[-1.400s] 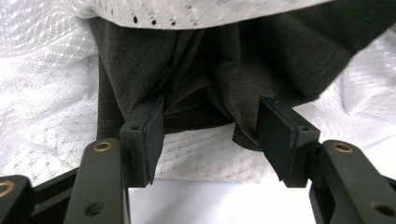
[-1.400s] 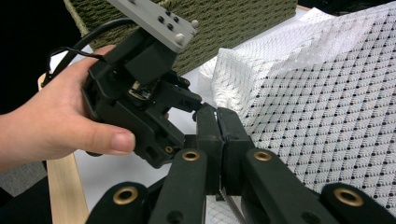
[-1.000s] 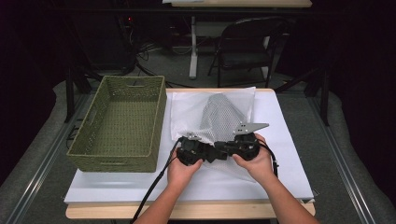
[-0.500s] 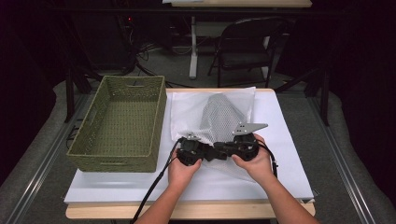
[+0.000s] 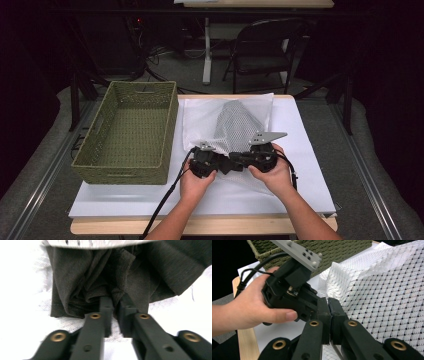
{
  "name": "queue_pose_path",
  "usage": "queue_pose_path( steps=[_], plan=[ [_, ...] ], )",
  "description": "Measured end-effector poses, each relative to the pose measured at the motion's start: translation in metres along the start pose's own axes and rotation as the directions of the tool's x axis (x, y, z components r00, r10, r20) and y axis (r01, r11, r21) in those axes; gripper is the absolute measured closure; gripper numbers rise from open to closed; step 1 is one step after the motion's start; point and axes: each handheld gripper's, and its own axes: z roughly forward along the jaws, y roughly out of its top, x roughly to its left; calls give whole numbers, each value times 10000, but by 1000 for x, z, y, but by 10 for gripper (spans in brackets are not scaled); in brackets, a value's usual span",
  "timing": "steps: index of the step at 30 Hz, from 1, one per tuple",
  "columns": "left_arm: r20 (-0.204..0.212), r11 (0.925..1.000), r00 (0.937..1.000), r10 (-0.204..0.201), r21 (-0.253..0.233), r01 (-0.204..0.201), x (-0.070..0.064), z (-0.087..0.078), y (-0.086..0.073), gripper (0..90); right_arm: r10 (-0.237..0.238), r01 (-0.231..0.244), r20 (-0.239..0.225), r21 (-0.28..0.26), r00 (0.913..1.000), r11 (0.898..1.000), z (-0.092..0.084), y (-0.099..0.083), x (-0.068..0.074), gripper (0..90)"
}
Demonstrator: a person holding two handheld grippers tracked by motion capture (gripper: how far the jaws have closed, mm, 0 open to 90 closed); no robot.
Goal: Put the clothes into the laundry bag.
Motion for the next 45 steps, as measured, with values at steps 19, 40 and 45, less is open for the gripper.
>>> queue_pose_path(
  steps=[19,40,45],
  plan=[
    [-1130,9994,9932,268,266,-239,5,-12,1,443,-4,4,52,-59,10000,10000,-1,0,-1,888],
    [-709,9999,9975,21,-117,-29,13,-14,0,375,-17,18,43,-95,10000,10000,-1,1,0,887],
    [-533,9999,9985,-122,10,123,15,-4,1,368,31,-31,27,-97,10000,9999,-2,0,-1,887]
  ],
)
